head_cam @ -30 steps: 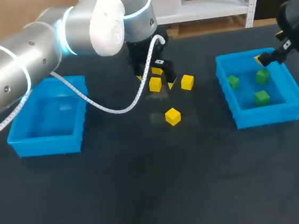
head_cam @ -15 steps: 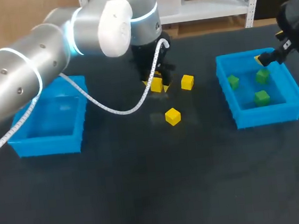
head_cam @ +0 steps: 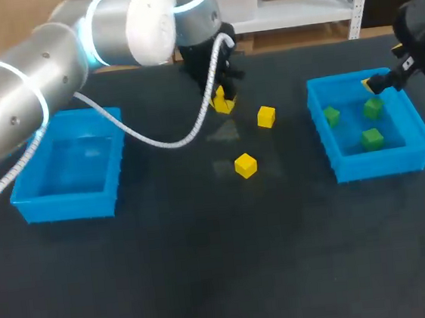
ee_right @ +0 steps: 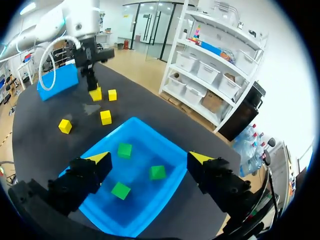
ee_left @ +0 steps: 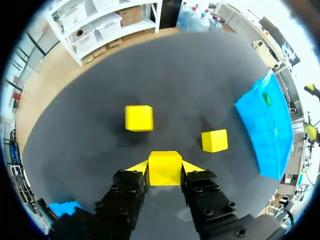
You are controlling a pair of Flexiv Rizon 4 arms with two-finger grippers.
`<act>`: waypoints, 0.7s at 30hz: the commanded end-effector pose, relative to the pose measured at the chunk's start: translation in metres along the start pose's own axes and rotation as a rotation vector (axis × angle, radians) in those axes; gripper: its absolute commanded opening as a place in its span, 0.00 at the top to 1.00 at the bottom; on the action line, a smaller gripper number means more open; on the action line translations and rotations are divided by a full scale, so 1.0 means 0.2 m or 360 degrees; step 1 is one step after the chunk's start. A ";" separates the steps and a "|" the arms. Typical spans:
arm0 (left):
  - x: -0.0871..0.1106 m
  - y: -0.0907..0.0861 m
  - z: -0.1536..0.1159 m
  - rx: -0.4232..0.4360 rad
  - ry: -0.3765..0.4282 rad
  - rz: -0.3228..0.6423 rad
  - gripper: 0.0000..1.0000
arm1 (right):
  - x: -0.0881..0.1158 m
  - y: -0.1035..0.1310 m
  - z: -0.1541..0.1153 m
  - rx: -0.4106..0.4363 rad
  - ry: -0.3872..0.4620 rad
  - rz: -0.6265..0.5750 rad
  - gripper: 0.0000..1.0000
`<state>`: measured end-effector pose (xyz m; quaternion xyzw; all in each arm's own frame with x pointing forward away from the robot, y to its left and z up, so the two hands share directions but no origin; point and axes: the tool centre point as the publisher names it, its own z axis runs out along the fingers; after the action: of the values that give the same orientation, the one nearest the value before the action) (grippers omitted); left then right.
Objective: Put the green cubes in the right bin and the yellow cubes in the left bin.
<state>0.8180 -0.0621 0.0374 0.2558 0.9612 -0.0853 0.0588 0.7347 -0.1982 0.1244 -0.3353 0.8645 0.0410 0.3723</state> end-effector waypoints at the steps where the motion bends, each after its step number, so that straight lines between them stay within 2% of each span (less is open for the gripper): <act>1: 0.15 0.10 -0.22 -0.0003 -0.0179 -0.0042 1.00 | 0.00 0.00 0.00 -0.0001 0.0001 0.0001 0.00; 6: 0.28 0.26 -0.41 -0.0050 -0.0332 -0.0172 1.00 | 0.00 0.00 0.00 -0.0001 0.0001 0.0001 0.00; 11: 0.48 0.39 -0.55 -0.0110 -0.0429 -0.0323 1.00 | 0.00 0.00 0.00 -0.0001 0.0001 0.0001 0.00; 17: 0.74 0.51 -0.64 -0.0184 -0.0475 -0.0494 1.00 | 0.00 0.00 0.00 -0.0001 0.0001 0.0001 0.00; 21: 0.91 0.56 -0.64 -0.0209 -0.0463 -0.0613 1.00 | 0.00 0.00 0.00 -0.0001 0.0001 0.0001 0.00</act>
<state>0.7872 0.1195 0.1255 0.0653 0.9959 -0.0484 0.0408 0.7347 -0.1981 0.1244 -0.3353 0.8645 0.0410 0.3722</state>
